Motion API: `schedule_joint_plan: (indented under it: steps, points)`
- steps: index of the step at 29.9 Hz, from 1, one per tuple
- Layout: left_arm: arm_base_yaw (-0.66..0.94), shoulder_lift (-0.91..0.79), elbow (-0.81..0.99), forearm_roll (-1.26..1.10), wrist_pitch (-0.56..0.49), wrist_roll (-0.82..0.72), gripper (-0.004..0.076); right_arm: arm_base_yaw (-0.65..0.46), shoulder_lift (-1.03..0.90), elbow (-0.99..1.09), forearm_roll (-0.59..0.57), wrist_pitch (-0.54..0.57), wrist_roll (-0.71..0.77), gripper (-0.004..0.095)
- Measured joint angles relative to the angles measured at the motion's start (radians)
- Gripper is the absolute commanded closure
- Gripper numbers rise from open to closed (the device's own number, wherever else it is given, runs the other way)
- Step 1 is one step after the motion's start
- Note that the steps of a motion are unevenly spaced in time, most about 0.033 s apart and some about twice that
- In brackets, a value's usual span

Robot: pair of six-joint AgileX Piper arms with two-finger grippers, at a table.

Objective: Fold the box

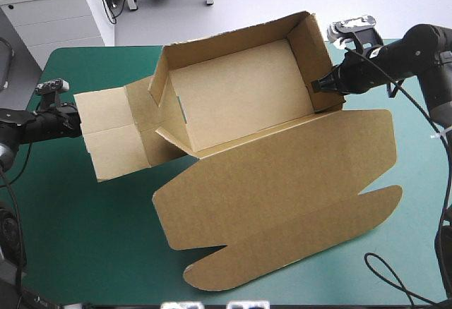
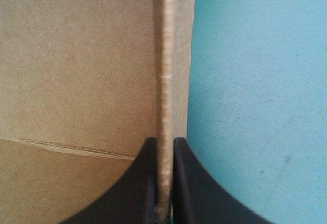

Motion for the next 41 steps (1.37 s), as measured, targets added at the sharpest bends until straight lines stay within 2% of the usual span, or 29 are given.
schedule_joint_plan:
  steps: [6, 14, 21, 27, 34, 39, 41]
  points:
    - [-0.037, 0.017, 0.0, -0.065, 0.049, 0.001, 0.0731, 0.0, 0.0, 0.0, 0.106, 0.0, -0.041, 0.0927]
    - [-0.151, -0.016, -0.008, -0.209, 0.174, 0.036, 0.0731, 0.0, 0.026, 0.0, 0.113, 0.0, -0.051, 0.0927]
    - [-0.172, -0.087, -0.021, -0.359, 0.216, 0.035, 0.0731, 0.0, 0.055, 0.0, 0.09, -0.021, -0.047, 0.0925]
    - [-0.231, -0.132, -0.022, -0.379, 0.257, 0.035, 0.0731, 0.0, 0.071, 0.0, 0.08, -0.027, -0.044, 0.0925]
    - [-0.25, -0.147, -0.022, -0.382, 0.348, 0.025, 0.0731, 0.0, 0.083, 0.0, -0.005, -0.028, 0.001, 0.0925]
    - [-0.25, -0.166, -0.022, -0.402, 0.351, 0.023, 0.073, 0.0, 0.083, 0.0, -0.027, -0.028, 0.011, 0.0926]
    - [-0.253, -0.167, -0.023, -0.416, 0.351, 0.022, 0.0702, 0.0, 0.083, 0.0, -0.029, -0.028, 0.013, 0.0925]
